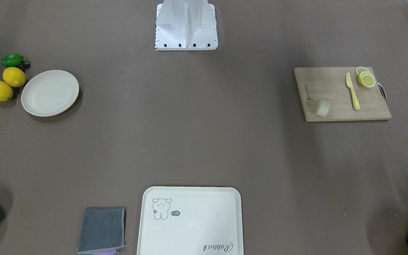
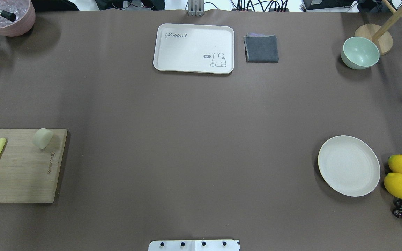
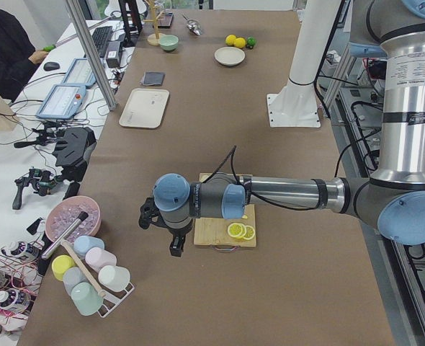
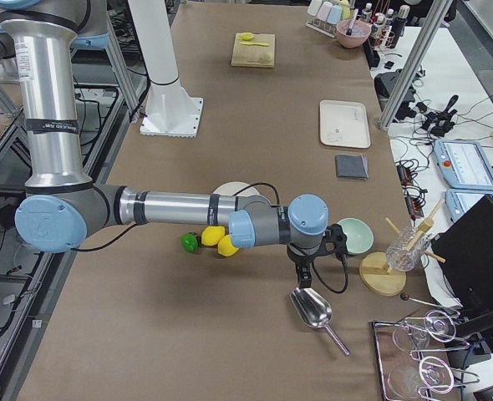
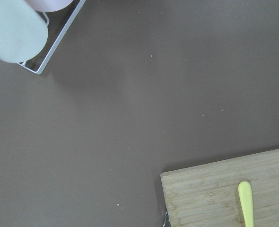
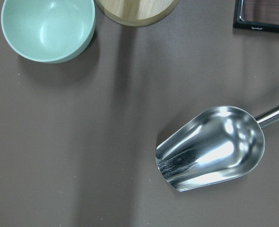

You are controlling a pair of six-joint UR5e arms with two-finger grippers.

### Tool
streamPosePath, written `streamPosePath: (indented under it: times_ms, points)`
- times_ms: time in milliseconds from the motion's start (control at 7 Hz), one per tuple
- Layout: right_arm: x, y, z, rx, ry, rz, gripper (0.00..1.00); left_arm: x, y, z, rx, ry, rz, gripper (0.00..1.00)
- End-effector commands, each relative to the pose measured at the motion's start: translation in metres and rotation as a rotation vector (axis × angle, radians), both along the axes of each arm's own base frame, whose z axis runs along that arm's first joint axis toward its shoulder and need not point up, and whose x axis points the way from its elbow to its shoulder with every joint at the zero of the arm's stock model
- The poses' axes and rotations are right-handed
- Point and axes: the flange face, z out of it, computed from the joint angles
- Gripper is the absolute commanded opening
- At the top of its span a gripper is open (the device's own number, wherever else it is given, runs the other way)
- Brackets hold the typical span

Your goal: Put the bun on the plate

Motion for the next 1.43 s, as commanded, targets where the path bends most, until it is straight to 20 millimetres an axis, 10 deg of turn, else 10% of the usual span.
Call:
streamPosePath:
  times_ms: [0,1286]
  points:
    - [-0.005,0.003,-0.004,-0.01,-0.021,0.007,1.0,-0.008,0.025,0.014,0.025,0.004,0.021,0.98]
    - [-0.017,0.015,-0.004,-0.022,-0.033,-0.019,1.0,-0.012,0.032,0.01,0.033,-0.092,0.02,0.98]
